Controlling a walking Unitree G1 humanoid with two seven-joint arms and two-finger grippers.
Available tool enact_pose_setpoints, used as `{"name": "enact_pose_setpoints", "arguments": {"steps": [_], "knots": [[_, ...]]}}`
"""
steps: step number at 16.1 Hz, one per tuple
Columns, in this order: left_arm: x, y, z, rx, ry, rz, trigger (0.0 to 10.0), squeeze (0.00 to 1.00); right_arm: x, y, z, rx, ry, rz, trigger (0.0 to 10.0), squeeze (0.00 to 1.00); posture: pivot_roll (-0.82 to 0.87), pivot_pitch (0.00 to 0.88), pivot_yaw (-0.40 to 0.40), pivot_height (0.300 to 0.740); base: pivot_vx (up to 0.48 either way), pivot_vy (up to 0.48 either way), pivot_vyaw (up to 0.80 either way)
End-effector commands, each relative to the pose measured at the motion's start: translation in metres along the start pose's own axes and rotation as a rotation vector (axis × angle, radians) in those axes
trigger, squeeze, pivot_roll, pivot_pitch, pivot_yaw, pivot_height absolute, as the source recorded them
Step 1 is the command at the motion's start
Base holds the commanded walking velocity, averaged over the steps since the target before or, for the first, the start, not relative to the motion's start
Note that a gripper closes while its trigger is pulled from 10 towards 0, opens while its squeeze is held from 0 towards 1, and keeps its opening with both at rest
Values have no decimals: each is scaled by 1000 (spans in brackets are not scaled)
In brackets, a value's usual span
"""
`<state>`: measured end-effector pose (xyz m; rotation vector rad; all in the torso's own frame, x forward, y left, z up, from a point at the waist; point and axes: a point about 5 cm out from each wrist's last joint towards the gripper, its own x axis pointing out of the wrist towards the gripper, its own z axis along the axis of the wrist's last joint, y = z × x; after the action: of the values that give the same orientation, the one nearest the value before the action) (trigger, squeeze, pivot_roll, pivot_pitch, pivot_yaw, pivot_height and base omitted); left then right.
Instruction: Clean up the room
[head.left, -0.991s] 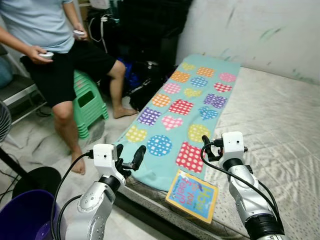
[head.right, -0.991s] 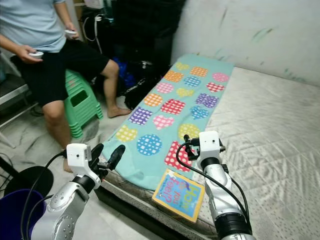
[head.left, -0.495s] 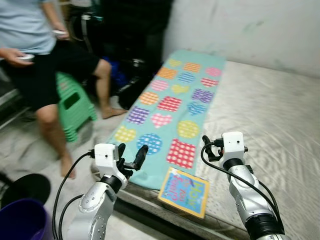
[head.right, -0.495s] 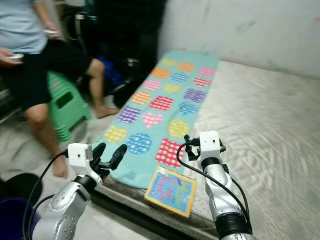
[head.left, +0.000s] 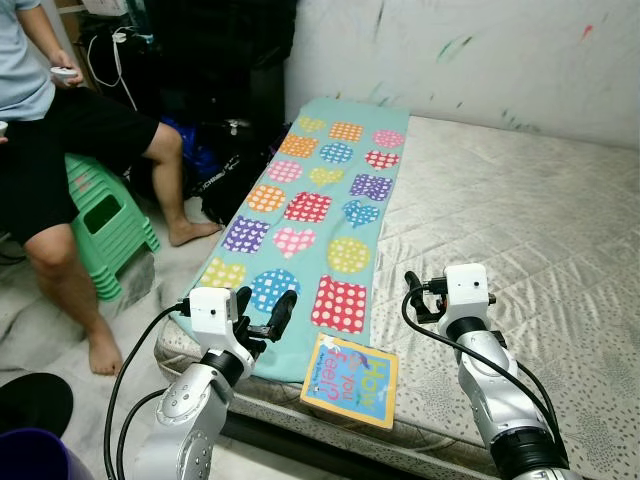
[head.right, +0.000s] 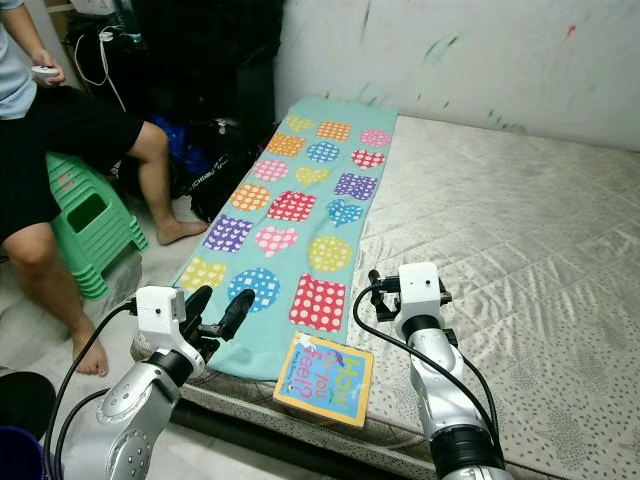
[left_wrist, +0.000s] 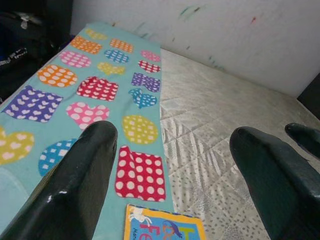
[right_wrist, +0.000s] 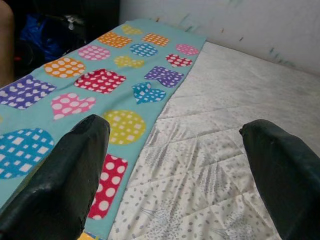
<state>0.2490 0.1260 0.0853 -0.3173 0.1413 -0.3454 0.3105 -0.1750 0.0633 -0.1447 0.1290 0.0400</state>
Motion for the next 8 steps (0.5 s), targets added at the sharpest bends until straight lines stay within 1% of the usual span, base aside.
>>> {"name": "enact_pose_setpoints", "arguments": {"steps": [1, 8], "knots": [[0, 1, -1, 7, 7, 5, 10000, 0, 3, -4, 5, 3, -16, -19, 10000, 0, -94, 0, 7, 740, 0, 0, -800], [2, 2, -1, 17, 8, 10, 10000, 0, 4, -9, 7, -7, -24, -48, 10000, 0, -94, 0, 11, 740, 0, 0, -800]]}}
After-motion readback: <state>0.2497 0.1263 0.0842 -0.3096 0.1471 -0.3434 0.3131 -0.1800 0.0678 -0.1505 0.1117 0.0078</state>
